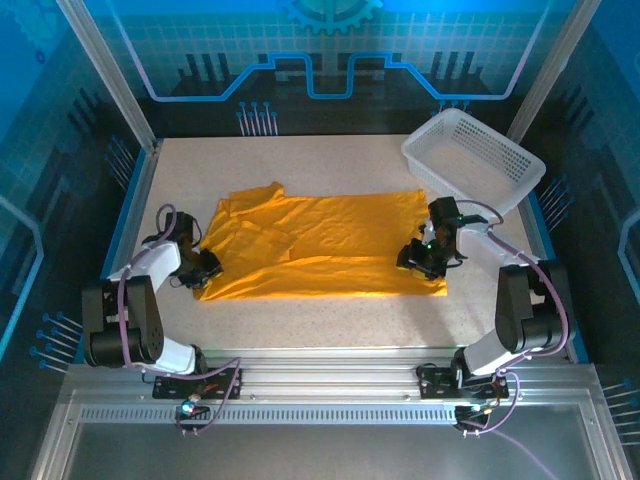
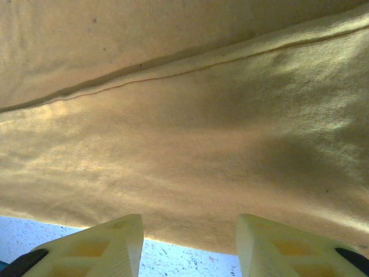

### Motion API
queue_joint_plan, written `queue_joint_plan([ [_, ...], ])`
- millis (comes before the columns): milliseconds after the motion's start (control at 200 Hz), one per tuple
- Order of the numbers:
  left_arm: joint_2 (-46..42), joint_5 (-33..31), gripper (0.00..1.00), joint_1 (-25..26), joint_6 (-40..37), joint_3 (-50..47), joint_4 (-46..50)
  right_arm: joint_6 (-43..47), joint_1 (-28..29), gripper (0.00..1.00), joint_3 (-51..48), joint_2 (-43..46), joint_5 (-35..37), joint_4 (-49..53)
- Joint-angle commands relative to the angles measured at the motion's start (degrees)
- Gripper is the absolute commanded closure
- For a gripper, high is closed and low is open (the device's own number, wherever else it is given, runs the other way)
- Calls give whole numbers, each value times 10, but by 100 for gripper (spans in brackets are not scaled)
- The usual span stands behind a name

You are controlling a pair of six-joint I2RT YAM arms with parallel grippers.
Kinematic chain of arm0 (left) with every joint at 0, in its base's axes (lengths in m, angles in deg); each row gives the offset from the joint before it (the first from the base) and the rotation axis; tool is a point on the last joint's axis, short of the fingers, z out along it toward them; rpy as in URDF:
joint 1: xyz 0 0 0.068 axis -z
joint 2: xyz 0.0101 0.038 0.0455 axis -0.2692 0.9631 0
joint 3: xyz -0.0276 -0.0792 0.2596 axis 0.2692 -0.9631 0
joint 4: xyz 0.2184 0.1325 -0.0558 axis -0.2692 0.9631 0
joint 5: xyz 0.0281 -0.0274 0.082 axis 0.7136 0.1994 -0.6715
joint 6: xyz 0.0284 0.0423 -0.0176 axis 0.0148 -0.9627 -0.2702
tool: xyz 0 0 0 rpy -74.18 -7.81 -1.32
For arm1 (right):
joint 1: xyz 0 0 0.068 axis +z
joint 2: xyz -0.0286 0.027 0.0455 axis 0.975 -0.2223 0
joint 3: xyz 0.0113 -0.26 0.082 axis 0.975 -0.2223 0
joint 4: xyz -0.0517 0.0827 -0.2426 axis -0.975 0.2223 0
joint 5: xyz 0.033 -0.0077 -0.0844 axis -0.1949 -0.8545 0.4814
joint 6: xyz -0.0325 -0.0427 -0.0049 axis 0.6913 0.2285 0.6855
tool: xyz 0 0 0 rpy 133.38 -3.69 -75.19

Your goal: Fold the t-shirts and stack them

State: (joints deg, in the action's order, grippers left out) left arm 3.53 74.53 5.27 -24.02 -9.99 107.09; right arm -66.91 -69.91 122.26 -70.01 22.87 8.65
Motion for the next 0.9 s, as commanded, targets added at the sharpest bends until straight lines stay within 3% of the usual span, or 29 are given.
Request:
queue_joint_plan([
  [0,-19,11,79,-4,-2,-9,20,-4,9,54,10,-8,-14,7],
  [280,-25,-13,100,-4,-8,-4,34,-8,9,55,13,-14,-12,6],
  [555,-39,-80,100,-5,-13,22,59,-5,9,55,15,-8,1,14],
  [895,-27,-95,100,-7,-9,31,42,-3,7,55,17,-1,8,23],
])
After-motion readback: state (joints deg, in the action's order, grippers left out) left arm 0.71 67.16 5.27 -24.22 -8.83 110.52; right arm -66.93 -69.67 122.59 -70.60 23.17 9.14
